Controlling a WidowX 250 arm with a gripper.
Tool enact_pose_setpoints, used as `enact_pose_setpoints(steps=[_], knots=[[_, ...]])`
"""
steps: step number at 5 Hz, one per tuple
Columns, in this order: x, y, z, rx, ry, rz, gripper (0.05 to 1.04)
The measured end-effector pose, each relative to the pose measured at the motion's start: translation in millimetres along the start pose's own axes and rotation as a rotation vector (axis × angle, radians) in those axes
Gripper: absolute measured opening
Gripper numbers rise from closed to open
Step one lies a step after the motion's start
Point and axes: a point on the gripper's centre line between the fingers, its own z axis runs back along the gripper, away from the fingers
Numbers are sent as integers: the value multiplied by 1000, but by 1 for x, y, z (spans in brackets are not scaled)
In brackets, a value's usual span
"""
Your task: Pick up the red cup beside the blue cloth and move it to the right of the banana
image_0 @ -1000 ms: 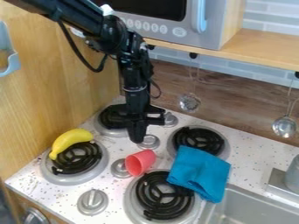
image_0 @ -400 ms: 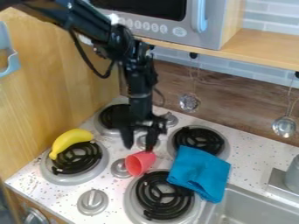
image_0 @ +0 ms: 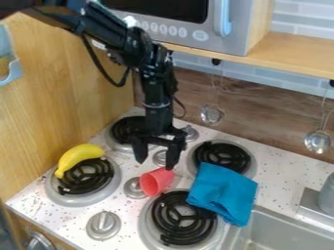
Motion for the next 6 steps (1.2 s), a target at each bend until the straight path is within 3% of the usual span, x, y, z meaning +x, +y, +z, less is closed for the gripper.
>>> enact_pose_setpoints(steps=[3, 4, 5, 6], knots=[[8, 9, -9, 54, -29, -52, 1009], [5, 12, -21, 72, -22, -69, 1009], [1, 13, -30, 75, -13, -77, 1009], [-2, 13, -34, 38, -10, -92, 976]])
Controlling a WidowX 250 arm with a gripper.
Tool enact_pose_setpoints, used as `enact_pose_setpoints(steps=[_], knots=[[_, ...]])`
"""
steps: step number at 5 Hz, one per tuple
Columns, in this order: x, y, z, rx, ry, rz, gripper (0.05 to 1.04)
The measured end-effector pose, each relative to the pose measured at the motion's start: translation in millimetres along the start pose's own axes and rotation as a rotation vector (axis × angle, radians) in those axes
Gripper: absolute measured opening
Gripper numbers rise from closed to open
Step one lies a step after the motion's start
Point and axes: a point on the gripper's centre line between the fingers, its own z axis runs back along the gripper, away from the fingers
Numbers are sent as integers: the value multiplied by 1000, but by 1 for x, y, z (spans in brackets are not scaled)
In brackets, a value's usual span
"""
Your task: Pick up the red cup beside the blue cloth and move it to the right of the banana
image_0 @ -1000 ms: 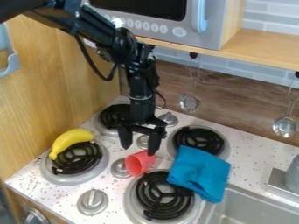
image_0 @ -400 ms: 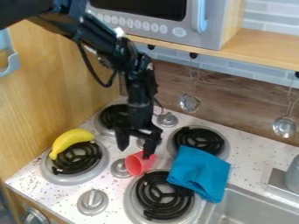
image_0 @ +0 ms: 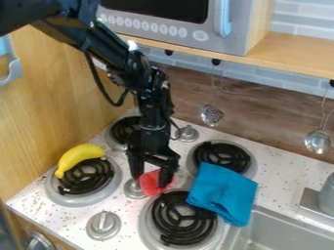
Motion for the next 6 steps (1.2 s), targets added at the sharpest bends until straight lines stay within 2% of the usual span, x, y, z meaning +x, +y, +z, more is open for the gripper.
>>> enact_pose_setpoints(steps=[1, 3, 5, 6], knots=[[-2, 4, -3, -24, -6, 5, 783], [-6, 10, -1, -73, -10, 24, 774], [-8, 40, 17, -118, -50, 109, 772], [-5, 61, 25, -121, -74, 180, 773]])
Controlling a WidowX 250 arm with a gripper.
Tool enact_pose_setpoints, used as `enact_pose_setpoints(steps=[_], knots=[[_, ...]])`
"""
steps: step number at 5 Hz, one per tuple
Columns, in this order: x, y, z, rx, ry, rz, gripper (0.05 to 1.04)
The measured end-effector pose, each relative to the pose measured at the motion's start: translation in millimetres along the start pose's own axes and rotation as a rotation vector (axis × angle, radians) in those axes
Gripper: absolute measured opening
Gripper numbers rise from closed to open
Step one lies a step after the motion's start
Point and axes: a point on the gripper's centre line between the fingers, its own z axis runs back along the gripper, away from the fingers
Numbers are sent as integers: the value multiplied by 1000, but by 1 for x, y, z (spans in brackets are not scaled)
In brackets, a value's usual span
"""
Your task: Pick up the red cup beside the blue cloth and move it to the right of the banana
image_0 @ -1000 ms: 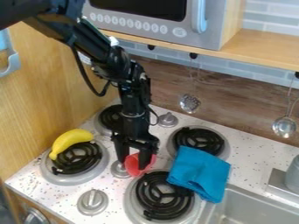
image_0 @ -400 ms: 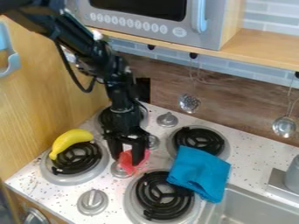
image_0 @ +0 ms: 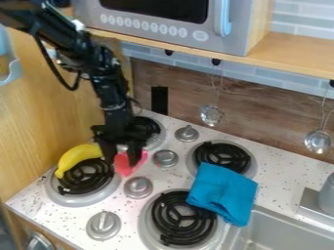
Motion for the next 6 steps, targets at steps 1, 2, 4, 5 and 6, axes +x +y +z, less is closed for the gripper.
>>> enact_pose_setpoints(steps=[1, 2, 4, 5, 6], knots=[[10, 10, 9, 4, -36, 40, 773], [14, 18, -2, 5, -35, 69, 834], [15, 19, -10, 5, -66, 123, 1011], [8, 19, -17, 8, -55, 124, 1010], [-2, 13, 3, 1, -83, 110, 1010]])
